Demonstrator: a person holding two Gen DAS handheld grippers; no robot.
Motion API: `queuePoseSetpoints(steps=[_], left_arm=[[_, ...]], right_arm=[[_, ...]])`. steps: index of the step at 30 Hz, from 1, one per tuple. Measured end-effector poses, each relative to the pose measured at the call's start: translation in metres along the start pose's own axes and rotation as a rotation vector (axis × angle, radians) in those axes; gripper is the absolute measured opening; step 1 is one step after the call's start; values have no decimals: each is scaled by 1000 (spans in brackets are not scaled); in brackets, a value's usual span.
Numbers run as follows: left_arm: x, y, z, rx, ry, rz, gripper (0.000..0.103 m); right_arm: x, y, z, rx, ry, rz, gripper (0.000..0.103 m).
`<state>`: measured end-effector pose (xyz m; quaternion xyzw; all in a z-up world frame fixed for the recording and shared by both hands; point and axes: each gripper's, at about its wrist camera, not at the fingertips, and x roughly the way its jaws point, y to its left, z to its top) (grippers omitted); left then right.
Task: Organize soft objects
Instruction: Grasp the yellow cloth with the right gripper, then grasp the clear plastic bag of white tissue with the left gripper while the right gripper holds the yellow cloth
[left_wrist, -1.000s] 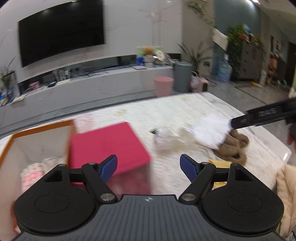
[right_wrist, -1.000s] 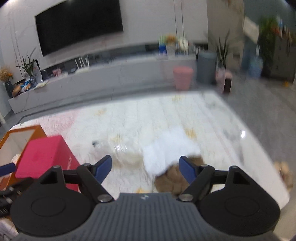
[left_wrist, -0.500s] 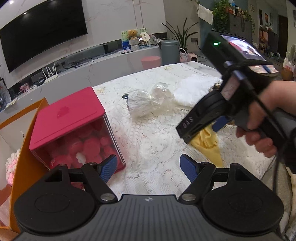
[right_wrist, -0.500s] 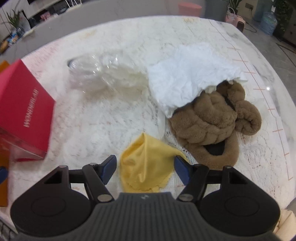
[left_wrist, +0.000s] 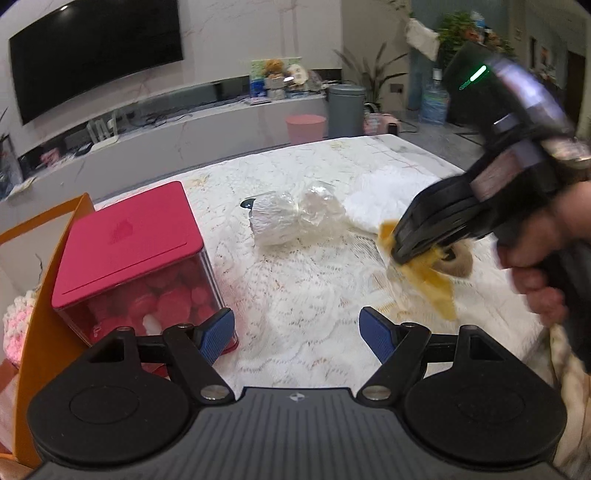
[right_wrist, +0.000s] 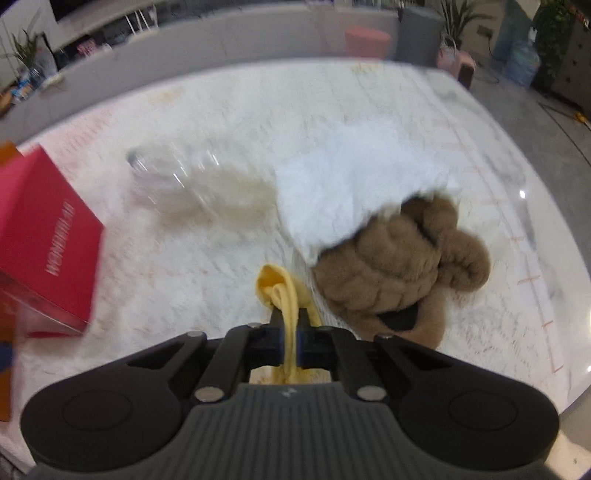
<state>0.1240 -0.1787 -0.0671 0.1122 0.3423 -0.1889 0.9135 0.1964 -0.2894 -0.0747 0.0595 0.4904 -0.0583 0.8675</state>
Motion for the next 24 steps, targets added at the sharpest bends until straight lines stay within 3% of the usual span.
queuePoseSetpoints(steps=[2,9,14,17,21,24], left_arm=[[4,-11,6,49,-1,19,90],[24,-47,44,526,-44,68,90],[49,-61,67,954,-92,-70,93],[72,-66,71,1198,-60,-108,94],[102,-62,82,1301,-1,-174,94],[133,-60,85,1342,96,-189,94]], right_arm=[[-21,-1,3,-13,-59,7,3],[-72,-38,2,53,-200,27,3],[-71,-75,0,204,-218,13,3],[-61,-90,-3,265,-200,4,4],[-60,-104,-6,329,-225,-17,4],[-59,-114,-7,369,-233,-8,4]])
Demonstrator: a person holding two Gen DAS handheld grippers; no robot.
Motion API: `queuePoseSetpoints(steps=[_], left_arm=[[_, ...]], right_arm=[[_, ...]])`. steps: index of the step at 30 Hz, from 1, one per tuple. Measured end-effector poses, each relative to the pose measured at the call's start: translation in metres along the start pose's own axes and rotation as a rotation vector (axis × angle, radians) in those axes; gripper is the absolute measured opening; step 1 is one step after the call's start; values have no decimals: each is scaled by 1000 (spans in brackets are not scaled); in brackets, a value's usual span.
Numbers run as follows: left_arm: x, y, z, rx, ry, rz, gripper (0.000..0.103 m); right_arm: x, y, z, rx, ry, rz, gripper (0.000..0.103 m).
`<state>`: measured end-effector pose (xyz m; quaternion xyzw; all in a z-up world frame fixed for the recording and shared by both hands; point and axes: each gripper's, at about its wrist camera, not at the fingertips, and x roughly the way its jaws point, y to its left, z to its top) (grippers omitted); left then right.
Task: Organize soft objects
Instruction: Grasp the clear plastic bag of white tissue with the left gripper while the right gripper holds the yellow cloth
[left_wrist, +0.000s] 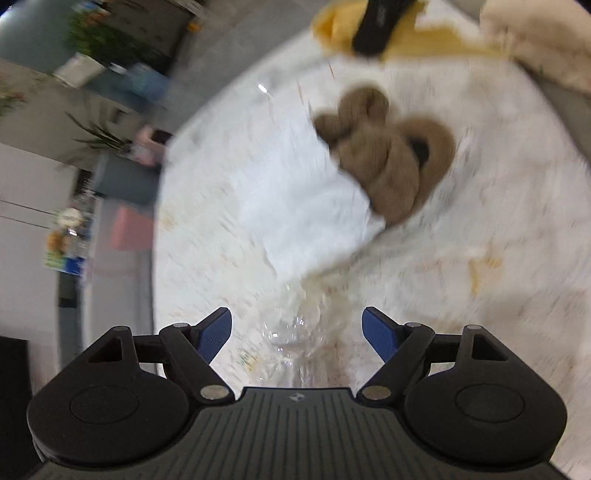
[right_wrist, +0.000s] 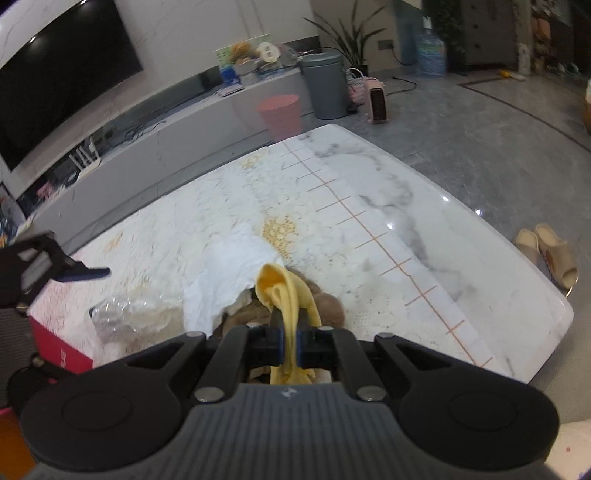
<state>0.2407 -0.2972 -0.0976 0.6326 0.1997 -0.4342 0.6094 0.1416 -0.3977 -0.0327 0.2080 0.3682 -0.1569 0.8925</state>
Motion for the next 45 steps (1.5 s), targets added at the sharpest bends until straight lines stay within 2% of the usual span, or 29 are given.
queuePoseSetpoints(steps=[2,4,7,9,10,12,14,18,25,30,31,34,37,41,43,45], left_arm=[[20,3,-1,21,51,-12,94],[38,5,-1,31,110,-57,94],[56,6,-3,11,137,-104,93],[57,8,-5,-26,103,-126,86],[55,10,-4,-51,76,-129,70],[55,13,-4,-116,78,-125,65],[54,11,-5,-128,95,-144,62],[49,2,-5,-163,95,-90,49],[-3,1,-10,-257,30,40,48],[-42,8,-20,-440,-62,154,48],[-49,15,-24,-479,-81,158,48],[-82,27,-39,-690,-182,144,48],[-117,32,-58,-873,-258,188,48],[-154,35,-79,-1015,-272,256,48],[-179,28,-99,-1103,-330,261,48],[-203,17,-121,-1148,-387,278,48]], right_arm=[[0,-2,-1,1,1,1,4],[2,-2,-1,-2,4,-1,3],[8,-1,-1,-10,16,-5,4],[10,0,-2,-14,19,-5,4],[11,0,-3,-16,19,-3,4],[10,2,-4,-18,18,-1,4],[12,2,-4,-21,22,6,4],[15,3,-2,-27,25,5,4],[16,15,-4,-74,33,0,4],[11,27,-4,-108,18,21,4],[10,29,-4,-116,17,25,4],[9,37,-6,-139,17,38,4],[7,44,-6,-159,11,39,4],[1,58,-10,-196,-1,55,4],[-5,67,-13,-231,-16,75,4],[-9,73,-14,-247,-28,123,4]])
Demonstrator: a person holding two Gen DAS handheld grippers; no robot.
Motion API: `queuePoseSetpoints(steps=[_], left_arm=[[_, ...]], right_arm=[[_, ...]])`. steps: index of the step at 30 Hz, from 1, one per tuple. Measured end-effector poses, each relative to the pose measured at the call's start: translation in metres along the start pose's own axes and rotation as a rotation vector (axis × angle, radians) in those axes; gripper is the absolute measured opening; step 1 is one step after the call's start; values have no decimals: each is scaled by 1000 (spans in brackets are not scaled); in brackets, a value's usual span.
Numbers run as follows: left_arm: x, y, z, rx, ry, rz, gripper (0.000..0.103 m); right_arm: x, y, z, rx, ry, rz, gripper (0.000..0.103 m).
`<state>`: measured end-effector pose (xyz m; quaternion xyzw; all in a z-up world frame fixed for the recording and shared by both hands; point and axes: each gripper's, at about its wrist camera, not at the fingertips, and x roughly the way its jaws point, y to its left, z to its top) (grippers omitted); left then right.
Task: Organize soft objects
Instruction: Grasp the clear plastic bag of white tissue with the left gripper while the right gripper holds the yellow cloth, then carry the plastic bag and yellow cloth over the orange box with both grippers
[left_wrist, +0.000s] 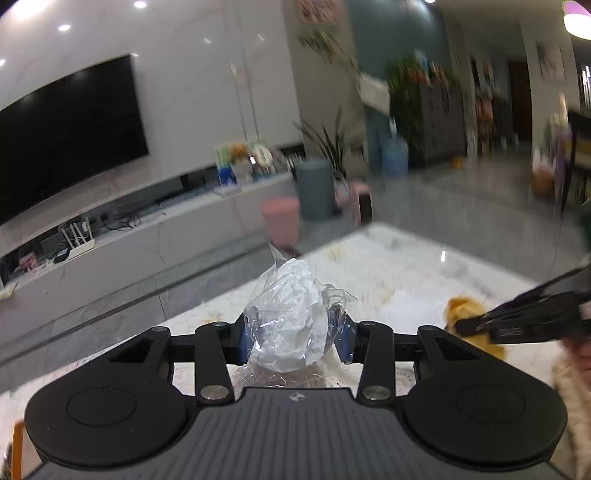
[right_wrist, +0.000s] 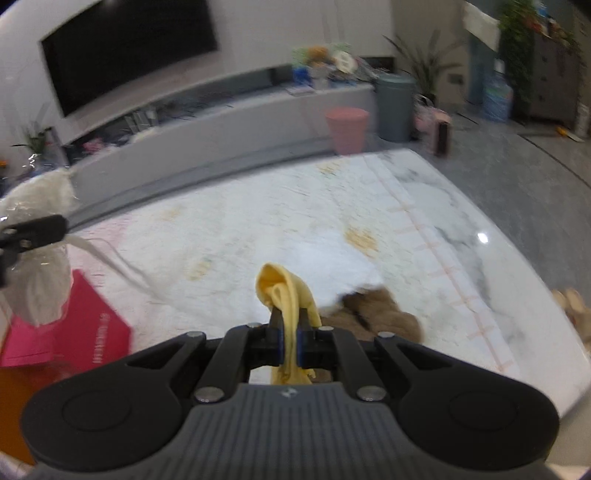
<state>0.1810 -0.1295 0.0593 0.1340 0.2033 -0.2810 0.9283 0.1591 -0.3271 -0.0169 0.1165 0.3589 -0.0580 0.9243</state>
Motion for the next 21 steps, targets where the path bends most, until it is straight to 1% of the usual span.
queuePoseSetpoints(steps=[2,5,7,9,11,13,16,19,20,21], left_arm=[[-22,14,-5,-38,-16,31,48],[-52,41,-13,-161,-47,125,48],[-66,58,-15,-230,-65,136,48],[-83,71,-20,-274,-111,133,48],[-95,76,-24,-269,-155,139,48],[-108,79,-29,-248,-198,168,48],[-112,82,-36,-262,-208,201,48],[-113,92,-42,-317,-200,233,48],[-114,94,-44,-317,-209,246,48],[-118,95,-48,-291,-232,265,48]], right_arm=[[0,2,1,13,5,27,4],[-5,13,4,6,-17,47,4],[-13,28,7,-10,-39,96,4],[-23,47,8,-49,-66,151,4],[-34,68,6,-98,-86,206,4],[-39,88,3,-145,-86,261,4],[-43,110,-1,-174,-77,312,4],[-45,128,-2,-194,-70,352,4],[-47,132,-2,-198,-73,361,4],[-49,137,-2,-201,-79,369,4]])
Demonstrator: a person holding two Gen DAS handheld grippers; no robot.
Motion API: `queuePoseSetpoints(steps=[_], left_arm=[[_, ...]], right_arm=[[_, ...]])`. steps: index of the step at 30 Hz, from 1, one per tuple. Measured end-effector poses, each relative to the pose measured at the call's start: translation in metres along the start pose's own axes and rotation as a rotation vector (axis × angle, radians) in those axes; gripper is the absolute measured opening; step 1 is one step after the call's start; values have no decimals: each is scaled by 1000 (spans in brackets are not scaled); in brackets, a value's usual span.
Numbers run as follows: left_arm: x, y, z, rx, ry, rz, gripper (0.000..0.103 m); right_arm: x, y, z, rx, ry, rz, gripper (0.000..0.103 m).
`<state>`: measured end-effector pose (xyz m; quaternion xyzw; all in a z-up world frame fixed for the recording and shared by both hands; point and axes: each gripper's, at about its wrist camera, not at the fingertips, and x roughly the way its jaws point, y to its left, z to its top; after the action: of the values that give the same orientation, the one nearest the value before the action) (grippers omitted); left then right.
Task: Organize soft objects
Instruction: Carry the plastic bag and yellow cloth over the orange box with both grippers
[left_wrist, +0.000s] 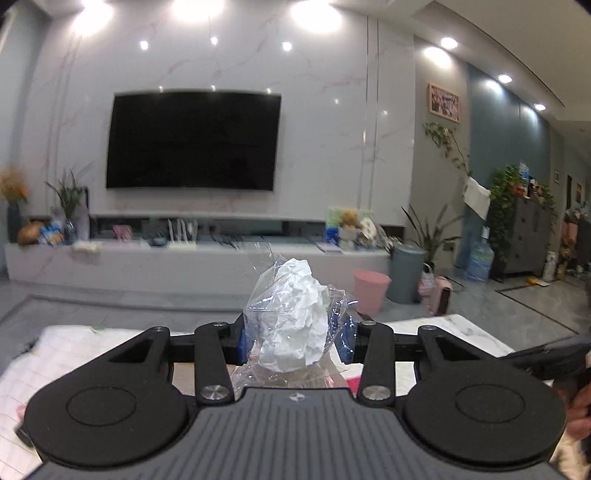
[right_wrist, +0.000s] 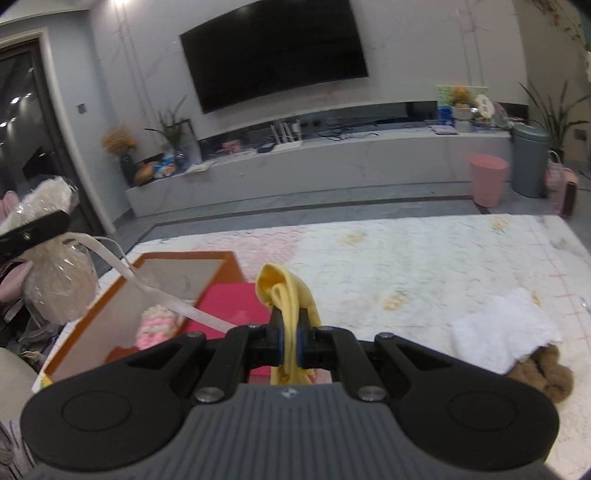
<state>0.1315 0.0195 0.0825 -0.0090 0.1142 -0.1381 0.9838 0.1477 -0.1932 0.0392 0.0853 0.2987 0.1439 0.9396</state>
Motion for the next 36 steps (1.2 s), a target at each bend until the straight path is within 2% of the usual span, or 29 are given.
queuePoseSetpoints(steps=[2,3,7,12,15,17,18,20,22,25,27,32,36], left_arm=[[-10,4,-8,51,-63,19,48],[-11,8,-10,53,-71,22,48],[-17,25,-24,-42,-71,33,48],[-16,45,-36,-105,-55,42,48],[-17,56,-44,-116,-32,39,48],[-18,59,-48,-86,-8,79,48],[-21,59,-47,-77,-26,138,48],[-35,62,-40,-78,-112,218,48],[-53,63,-31,-76,-190,243,48],[-81,68,-18,-109,-287,229,48],[-90,73,-13,-137,-308,192,48],[-90,72,-6,-108,-332,186,48],[-55,78,-7,-120,-273,158,48]], right_arm=[[-4,8,4,-16,-23,-3,4],[-8,13,7,-26,-40,-8,4],[-23,20,12,-19,-108,0,4],[-29,29,11,-23,-198,28,5],[-24,36,9,-20,-171,61,4],[-20,41,8,-23,-157,106,4],[-19,45,7,-22,-151,128,4],[-16,56,3,-53,-133,152,4],[-14,70,-1,-97,-122,151,4],[-10,86,-5,-135,-106,149,4],[-7,93,-7,-155,-91,163,4],[-1,104,-13,-181,-73,171,4],[3,112,-14,-195,-64,191,4]])
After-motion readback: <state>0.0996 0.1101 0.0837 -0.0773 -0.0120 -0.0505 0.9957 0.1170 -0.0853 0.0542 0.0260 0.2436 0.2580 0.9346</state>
